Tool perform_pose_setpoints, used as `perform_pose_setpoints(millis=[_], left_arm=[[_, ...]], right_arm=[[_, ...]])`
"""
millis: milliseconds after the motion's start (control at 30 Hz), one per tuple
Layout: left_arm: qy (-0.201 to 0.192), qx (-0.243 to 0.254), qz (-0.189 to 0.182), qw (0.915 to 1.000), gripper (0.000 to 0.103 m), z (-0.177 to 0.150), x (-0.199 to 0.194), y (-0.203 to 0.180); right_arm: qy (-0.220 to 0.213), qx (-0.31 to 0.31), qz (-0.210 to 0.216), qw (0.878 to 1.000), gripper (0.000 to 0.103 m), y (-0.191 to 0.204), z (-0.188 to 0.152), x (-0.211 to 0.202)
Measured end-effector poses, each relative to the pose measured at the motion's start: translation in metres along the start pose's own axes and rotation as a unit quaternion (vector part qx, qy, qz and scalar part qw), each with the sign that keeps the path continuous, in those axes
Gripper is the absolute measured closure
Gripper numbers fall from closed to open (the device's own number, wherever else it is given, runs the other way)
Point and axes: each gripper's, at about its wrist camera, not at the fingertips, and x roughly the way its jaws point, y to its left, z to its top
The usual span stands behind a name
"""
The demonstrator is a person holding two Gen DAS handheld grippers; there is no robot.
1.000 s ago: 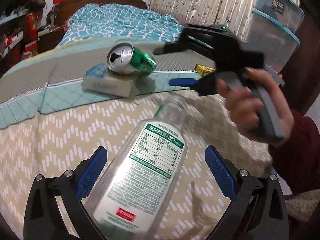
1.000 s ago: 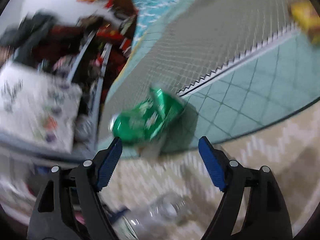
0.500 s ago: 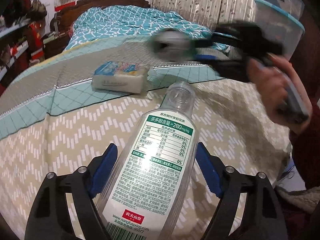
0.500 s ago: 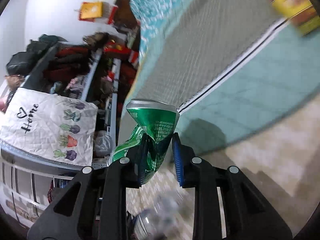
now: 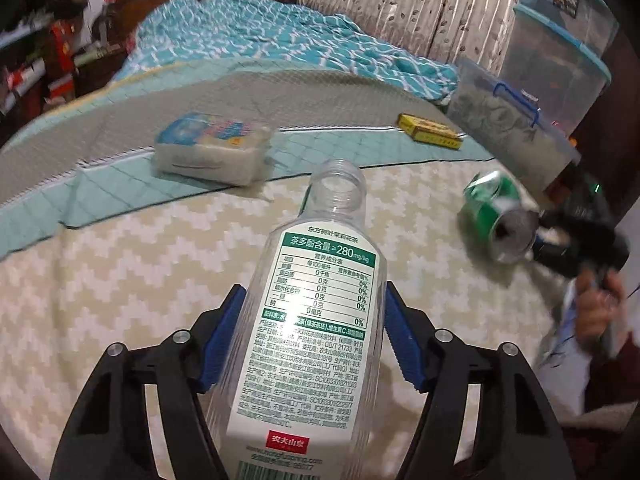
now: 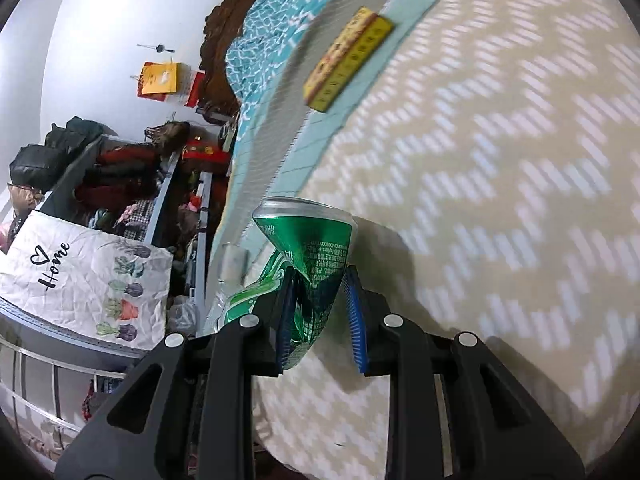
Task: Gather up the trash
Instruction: 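Lift the bottle with left gripper while right gripper holds the crushed can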
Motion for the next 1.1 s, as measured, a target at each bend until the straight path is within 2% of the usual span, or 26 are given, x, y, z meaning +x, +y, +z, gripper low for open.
perform_pose_setpoints(millis=[100, 233, 367, 467, 667, 933, 1033, 1067, 1100], left_arm=[[0.004, 0.001, -0.016, 0.9999, 0.039, 0.002, 0.004, -0.013], [0.01, 0.003, -0.003, 0.9999, 0.038, 0.001, 0.008, -0.025], [0.001, 0.007, 0.006, 1.0, 0.025, -0.001, -0.005, -0.028], [-0.005, 0.016, 0.02, 0.9997, 0.025, -0.002, -0.015, -0.031], [0.004, 0.023, 0.029, 0.9993, 0.025, -0.005, -0.021, -0.027], [0.029, 0.021, 0.027, 0.999, 0.025, -0.01, -0.007, -0.027], [0.035, 0.023, 0.03, 0.9987, 0.028, -0.012, -0.002, -0.027], [0.037, 0.021, 0.016, 0.999, 0.035, -0.013, -0.002, -0.027], [0.039, 0.022, 0.01, 0.999, 0.039, -0.013, -0.001, -0.028]], right_arm=[[-0.006, -0.016, -0.014, 1.0, 0.076, -0.001, -0.002, -0.002], [-0.014, -0.032, -0.025, 0.999, 0.074, -0.002, -0.004, -0.006], [-0.015, -0.04, -0.005, 0.999, 0.055, -0.004, -0.006, -0.012], [-0.017, -0.055, -0.016, 0.998, 0.049, 0.005, -0.01, -0.01], [-0.013, -0.061, -0.011, 0.998, 0.049, 0.008, -0.013, -0.007], [-0.001, -0.073, -0.014, 0.997, 0.049, 0.026, -0.016, 0.014], [0.003, -0.082, -0.018, 0.996, 0.05, 0.033, -0.016, 0.024], [0.011, -0.084, -0.017, 0.996, 0.054, 0.034, -0.016, 0.03], [0.02, -0.08, -0.016, 0.996, 0.07, 0.032, -0.016, 0.034]])
